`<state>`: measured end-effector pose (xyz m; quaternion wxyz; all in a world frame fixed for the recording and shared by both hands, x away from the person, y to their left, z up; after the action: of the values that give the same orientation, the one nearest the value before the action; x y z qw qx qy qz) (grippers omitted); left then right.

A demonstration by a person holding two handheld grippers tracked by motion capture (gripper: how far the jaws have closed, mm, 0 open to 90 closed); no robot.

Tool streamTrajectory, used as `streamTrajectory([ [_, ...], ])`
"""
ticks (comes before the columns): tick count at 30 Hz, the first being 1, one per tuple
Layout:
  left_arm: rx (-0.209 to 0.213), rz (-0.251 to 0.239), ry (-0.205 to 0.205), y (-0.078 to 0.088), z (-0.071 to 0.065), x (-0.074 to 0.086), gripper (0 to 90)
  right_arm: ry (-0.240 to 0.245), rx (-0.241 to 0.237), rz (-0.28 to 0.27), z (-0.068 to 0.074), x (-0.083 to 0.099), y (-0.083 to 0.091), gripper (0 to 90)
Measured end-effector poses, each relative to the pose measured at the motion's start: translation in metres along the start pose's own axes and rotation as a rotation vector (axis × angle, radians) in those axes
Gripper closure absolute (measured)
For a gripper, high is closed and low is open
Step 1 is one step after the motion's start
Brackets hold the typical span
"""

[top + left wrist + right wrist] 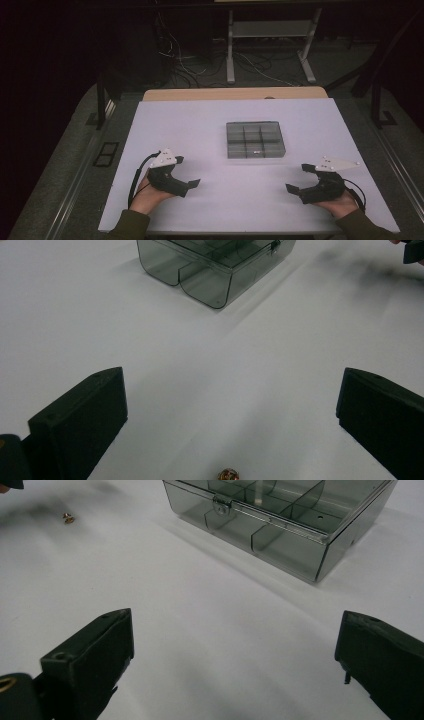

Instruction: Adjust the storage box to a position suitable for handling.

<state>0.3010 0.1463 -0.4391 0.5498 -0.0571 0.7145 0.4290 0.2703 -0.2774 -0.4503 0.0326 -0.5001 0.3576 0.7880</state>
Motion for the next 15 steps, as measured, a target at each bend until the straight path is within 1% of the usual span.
streamTrajectory([
  [3,0.001,0.001,0.0,-0.0003,-0.0005,0.0002,0.0,0.001,-0.002,0.002,-0.0003,-0.0002,0.0001,2.3],
  [7,0.005,0.005,0.001,-0.001,-0.0008,0.0004,0.0,-0.006,-0.016,0.0,-0.0021,-0.0019,-0.0002,2.3],
  [9,0.003,0.009,-0.007,-0.0013,-0.0008,0.0008,0.0,-0.009,-0.021,-0.001,-0.003,-0.0036,-0.0001,2.3],
  [12,-0.001,0.011,0.0,-0.0007,-0.0009,0.0012,0.0,-0.013,-0.031,-0.002,-0.0044,-0.0058,-0.0011,2.3],
  [15,0.002,0.012,-0.006,0.0002,-0.0017,0.003,0.0,-0.009,-0.035,-0.002,-0.0051,-0.0077,-0.0013,2.3],
])
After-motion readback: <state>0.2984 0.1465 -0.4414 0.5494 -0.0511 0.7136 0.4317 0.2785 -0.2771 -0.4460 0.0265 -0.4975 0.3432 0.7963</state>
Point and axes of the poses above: each handheld gripper's, and its own axes: y roughly backward along the jaws, x roughly out of its underside, z roughly to its left, the point moved 3 cm from there along -y, roughly forward along the jaws, and after that the axes turned 9 degrees about -x, right-handed, at the moved point
